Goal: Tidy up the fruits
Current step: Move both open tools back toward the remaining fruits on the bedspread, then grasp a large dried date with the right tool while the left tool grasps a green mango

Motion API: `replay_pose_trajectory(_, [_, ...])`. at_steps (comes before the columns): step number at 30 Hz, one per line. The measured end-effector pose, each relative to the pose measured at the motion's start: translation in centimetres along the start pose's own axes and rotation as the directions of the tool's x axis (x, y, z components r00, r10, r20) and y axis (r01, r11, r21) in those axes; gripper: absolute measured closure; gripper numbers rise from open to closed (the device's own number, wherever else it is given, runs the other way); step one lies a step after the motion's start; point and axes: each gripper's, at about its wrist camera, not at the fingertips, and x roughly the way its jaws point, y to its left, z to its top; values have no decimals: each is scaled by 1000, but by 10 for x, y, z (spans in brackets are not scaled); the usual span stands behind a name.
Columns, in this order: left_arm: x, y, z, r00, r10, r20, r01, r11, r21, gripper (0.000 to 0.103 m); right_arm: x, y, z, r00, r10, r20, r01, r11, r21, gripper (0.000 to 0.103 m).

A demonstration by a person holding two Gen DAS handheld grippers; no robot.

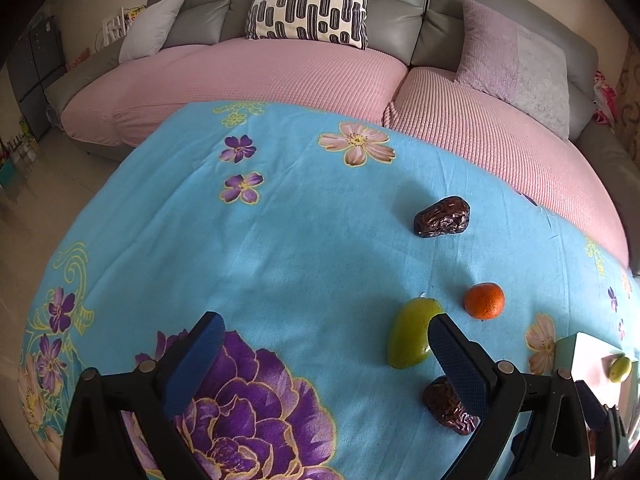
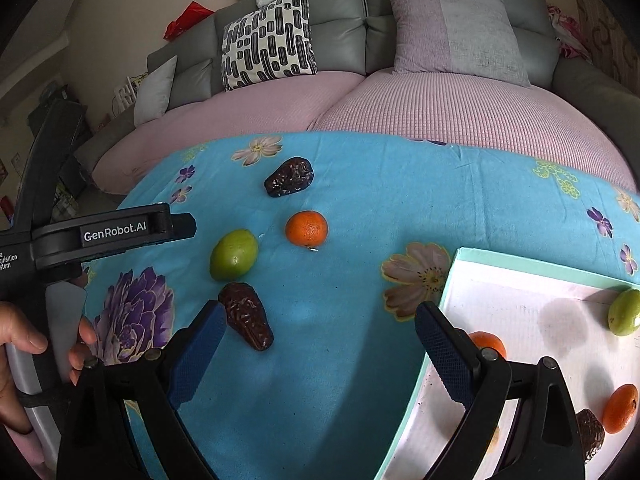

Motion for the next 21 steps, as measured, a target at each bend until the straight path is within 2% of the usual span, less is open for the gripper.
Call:
replay_pose_trajectory(7, [13, -1, 7, 998, -43, -38, 42, 999, -7, 0, 25, 23, -3, 996, 56, -64, -59, 997, -53, 8])
replay_pose_trajectory(13, [22, 5, 4, 996, -54, -74, 52, 998, -26, 0, 40, 40, -5, 993, 57, -108, -67, 993, -94, 11])
replay_pose_trajectory(15, [24, 9, 2, 996, -50, -79, 47, 998, -40, 0, 43, 43, -6, 992, 58, -116, -70, 992, -108, 24])
replay_pose_trajectory(17, [25, 11, 1, 995, -54, -84, 50, 997, -52, 0, 47, 46, -8, 991, 54, -123, -68, 991, -112, 31])
replay_pose_trajectory(20, [26, 11, -1, 993, -70, -91, 65, 996, -57, 0, 50, 47, -9, 991, 60, -123, -74, 991, -108, 34])
replay_pose_trajectory(21, [27, 10, -2, 993, -74, -94, 69, 996, -55, 0, 50, 48, -9, 991, 63, -121, -77, 991, -111, 42])
